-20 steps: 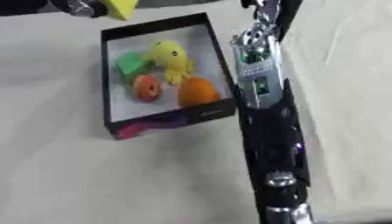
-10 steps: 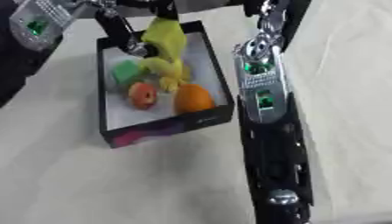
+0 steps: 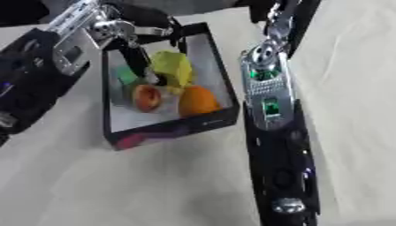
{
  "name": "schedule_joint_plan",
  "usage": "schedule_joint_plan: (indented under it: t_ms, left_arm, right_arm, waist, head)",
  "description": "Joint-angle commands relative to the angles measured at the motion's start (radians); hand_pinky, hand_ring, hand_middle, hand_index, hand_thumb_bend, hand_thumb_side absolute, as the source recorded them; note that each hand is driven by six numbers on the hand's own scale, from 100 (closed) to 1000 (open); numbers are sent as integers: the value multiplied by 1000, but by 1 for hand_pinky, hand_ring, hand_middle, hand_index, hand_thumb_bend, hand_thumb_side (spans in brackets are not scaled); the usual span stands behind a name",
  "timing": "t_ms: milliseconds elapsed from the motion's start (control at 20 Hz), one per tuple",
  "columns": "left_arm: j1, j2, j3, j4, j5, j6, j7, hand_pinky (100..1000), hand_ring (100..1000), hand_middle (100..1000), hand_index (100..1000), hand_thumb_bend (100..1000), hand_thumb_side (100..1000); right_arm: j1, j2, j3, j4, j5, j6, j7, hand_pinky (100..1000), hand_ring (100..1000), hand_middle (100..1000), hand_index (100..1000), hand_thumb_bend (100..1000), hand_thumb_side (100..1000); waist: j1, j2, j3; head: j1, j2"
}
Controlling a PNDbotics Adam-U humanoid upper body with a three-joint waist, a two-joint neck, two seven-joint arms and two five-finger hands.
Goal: Pick up objects on the table and place them in the box.
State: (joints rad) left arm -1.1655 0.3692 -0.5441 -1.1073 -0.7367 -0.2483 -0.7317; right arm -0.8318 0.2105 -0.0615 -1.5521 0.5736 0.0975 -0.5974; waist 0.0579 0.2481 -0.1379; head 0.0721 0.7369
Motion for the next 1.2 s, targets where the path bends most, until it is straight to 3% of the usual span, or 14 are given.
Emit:
schedule_joint_plan:
  t_ms: [50,200,250,300,350,500,650,850,950,1050,1200]
  left_arm:
    - [-14,10,35,21,-31,-36,-24,884,879,850,938,797,489]
    - [-6,25,68,13,-19,-40,19,905,889,866,962,799,707]
    - [-3,41,69,-14,-21,-50,46,941,906,891,955,596,906]
    - [5,61,69,-52,-27,-63,80,941,906,891,955,596,906]
    - [18,83,77,-92,-22,-66,123,934,898,895,964,479,982]
    - [77,164,119,-264,36,-25,296,920,890,902,989,531,939]
    - [164,254,216,-470,173,95,519,859,859,875,981,542,766]
    - [328,381,383,-657,434,245,821,809,817,832,1000,602,627]
    - [438,438,473,-701,539,272,953,800,808,823,1000,658,607]
    - [544,484,544,-714,608,283,1056,797,810,833,1000,685,649]
    - [694,529,635,-701,629,309,1169,798,818,835,1000,712,701]
  right_arm:
    - [-8,7,6,-30,-7,-4,1,918,776,796,894,100,621]
    - [-1,8,7,-36,-8,-6,2,918,776,796,894,100,622]
    - [2,8,8,-38,-7,-6,2,918,777,796,894,100,621]
    - [6,7,8,-40,-5,-7,3,918,777,796,894,100,621]
    - [11,5,8,-43,-2,-8,2,918,777,796,894,100,621]
    - [27,4,7,-53,6,-9,2,918,778,797,895,100,620]
    - [43,11,7,-67,21,-11,3,917,779,797,895,100,617]
    - [54,15,3,-87,57,-10,3,915,782,798,896,100,611]
    - [61,20,-3,-105,82,-12,0,915,785,799,896,100,610]
    - [71,31,-5,-124,108,-13,1,915,787,801,897,100,610]
    - [83,46,-7,-152,154,-13,10,913,791,801,896,100,608]
  waist:
    - [10,-8,4]
    - [9,-12,9]
    - [10,-15,13]
    - [11,-19,18]
    - [12,-24,25]
    - [11,-39,47]
    - [5,-58,69]
    - [-4,-82,111]
    - [-7,-96,137]
    - [-9,-110,157]
    - [-9,-132,175]
  head:
    - [3,-8]
    - [1,-5]
    - [-2,-2]
    - [-5,0]
    - [-11,3]
    - [-30,11]
    - [-47,19]
    - [-85,31]
    - [-116,32]
    - [-144,32]
    - [-171,32]
